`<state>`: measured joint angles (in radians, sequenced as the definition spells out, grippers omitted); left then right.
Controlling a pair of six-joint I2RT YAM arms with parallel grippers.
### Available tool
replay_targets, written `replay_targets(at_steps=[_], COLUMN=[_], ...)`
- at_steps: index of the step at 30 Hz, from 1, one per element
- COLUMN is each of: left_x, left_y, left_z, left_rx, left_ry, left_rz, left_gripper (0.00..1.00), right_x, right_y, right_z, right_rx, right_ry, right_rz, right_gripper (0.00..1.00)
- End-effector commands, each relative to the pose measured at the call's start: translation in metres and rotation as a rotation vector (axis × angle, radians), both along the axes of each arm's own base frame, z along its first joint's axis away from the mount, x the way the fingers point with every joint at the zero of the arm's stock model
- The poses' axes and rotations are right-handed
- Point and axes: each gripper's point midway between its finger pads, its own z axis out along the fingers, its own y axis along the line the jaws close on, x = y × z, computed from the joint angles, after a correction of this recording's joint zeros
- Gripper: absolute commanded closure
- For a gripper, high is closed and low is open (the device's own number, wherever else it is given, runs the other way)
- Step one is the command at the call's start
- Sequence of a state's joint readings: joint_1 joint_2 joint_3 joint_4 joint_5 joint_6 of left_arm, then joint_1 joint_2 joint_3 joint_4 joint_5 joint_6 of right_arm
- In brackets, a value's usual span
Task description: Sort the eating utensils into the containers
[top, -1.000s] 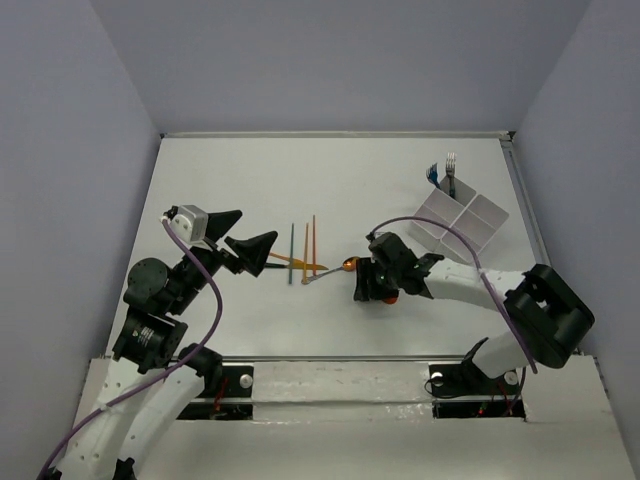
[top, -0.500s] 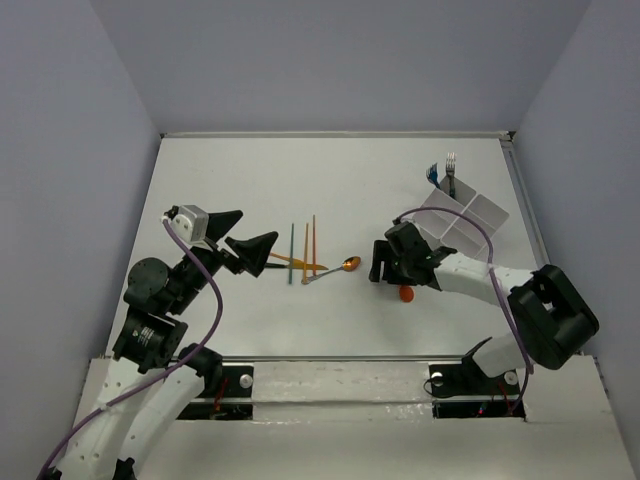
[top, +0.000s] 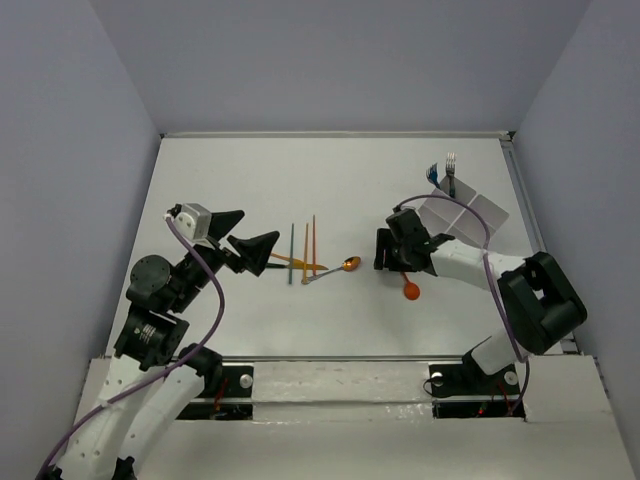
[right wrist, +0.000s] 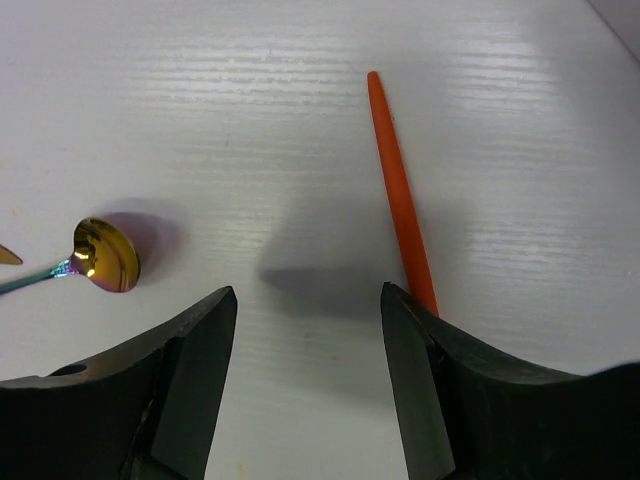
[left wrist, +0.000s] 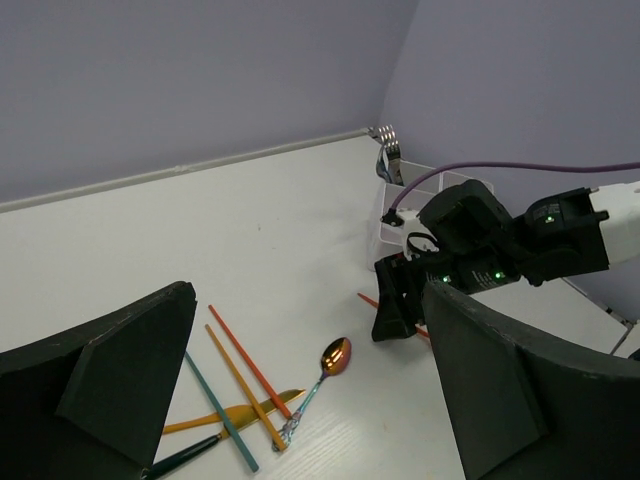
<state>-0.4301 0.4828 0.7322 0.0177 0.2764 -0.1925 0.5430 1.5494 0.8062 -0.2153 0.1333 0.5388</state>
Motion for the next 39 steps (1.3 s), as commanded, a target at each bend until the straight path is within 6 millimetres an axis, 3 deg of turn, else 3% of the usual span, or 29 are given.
replay_targets(at_steps=[1, 4, 8, 10, 16, 19, 23, 26, 29, 32, 39], left_x=[0.001, 0.000, 0.001, 0.001, 0.001, 0.001, 0.001, 0.001, 0.000, -0.001, -0.003], left_y=[-0.003, -0.003, -0.003, -0.002, -0.002, -0.002, -0.002, -0.002, -0.002, -0.002, -0.002], left_z=[0.007, 0.007, 0.007, 0.007, 0.007, 0.007, 0.008, 0.008, 0.008, 0.009, 0.011], left_rx=[-0.019, -0.020, -0.019, -0.019, -0.019, -0.019, -0.019, -0.020, -0.020, -0.023, -0.027], left_ry=[-0.033, -0.034, -0.033, -0.031, -0.031, -0.031, -0.034, -0.034, -0.036, -0.038, -0.043], left_rz=[-0.014, -0.019, -0.015, -0.012, -0.012, -0.011, -0.009, -0.011, -0.014, -0.016, -0.021], left_gripper=[0.01, 0.01, 0.01, 0.01, 0.01, 0.01, 0.01, 0.01, 0.01, 0.01, 0.01], right_x=[0.008, 0.025, 0.050, 0.061, 0.075, 0.072, 0.051, 0.019, -0.012, -0.047, -0.103], right_y=[-0.002, -0.009, -0.010, -0.001, -0.001, 0.005, 0.020, 0.032, 0.035, 0.049, 0.058], right_z=[0.040, 0.041, 0.021, 0.020, 0.005, -0.001, -0.007, -0.017, -0.030, -0.025, -0.024], right_rx=[0.001, -0.013, -0.055, -0.038, -0.072, -0.048, 0.029, 0.050, 0.040, 0.099, 0.087], right_ry=[-0.074, -0.094, -0.100, -0.107, -0.108, -0.089, -0.042, 0.008, 0.065, 0.103, 0.184], right_rz=[0.046, 0.033, 0.023, 0.036, 0.022, 0.044, 0.091, 0.146, 0.166, 0.217, 0.306], right_gripper=[0.35, 0.34, 0.32, 0.32, 0.31, 0.33, 0.48, 0.60, 0.63, 0.64, 0.64])
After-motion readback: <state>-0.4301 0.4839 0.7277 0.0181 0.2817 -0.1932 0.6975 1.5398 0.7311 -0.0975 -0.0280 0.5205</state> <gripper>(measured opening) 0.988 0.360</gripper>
